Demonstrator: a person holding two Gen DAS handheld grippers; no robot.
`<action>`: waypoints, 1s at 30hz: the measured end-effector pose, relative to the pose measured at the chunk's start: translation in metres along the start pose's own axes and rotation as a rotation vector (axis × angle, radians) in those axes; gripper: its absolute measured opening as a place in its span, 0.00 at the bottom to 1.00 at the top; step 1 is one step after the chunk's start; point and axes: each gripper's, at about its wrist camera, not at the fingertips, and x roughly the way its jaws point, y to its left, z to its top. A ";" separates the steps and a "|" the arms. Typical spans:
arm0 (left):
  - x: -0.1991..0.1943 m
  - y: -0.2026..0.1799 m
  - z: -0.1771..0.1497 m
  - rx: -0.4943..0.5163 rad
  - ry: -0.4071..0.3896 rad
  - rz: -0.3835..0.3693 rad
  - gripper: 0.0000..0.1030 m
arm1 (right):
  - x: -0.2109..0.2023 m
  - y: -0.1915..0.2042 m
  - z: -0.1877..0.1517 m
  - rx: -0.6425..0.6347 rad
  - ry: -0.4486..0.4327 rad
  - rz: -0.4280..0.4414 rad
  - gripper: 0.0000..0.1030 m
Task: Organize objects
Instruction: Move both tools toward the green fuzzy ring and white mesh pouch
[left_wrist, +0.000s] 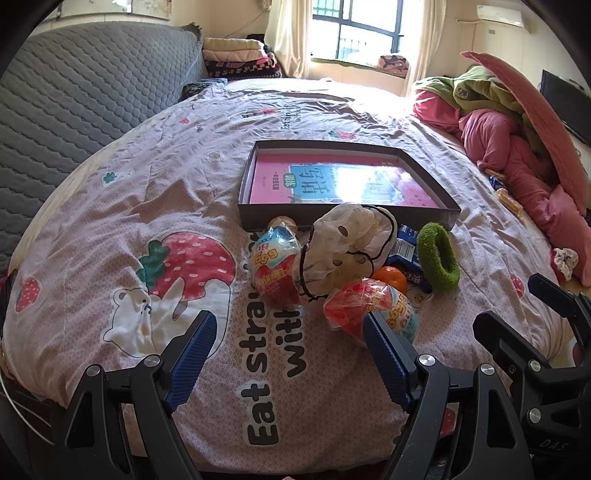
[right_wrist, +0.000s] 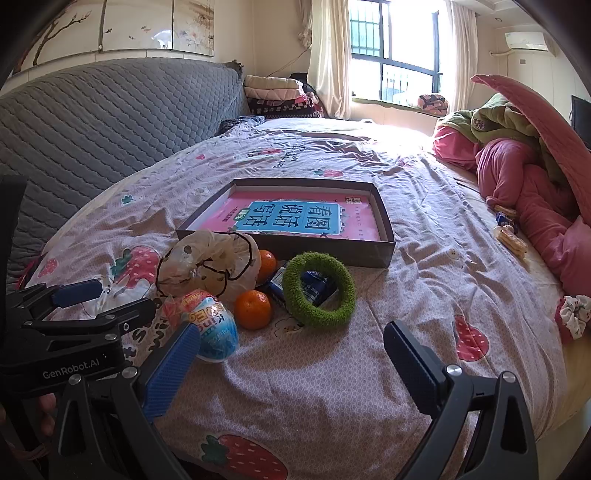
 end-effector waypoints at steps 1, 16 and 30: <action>0.000 0.000 0.000 0.000 -0.001 0.000 0.80 | 0.000 0.000 0.000 0.001 0.000 0.000 0.97; 0.004 -0.001 -0.003 -0.005 0.022 -0.029 0.80 | 0.004 -0.004 -0.003 0.006 0.010 -0.001 0.97; 0.015 -0.004 -0.006 -0.007 0.049 -0.055 0.80 | 0.013 -0.012 -0.009 0.015 0.025 -0.018 0.97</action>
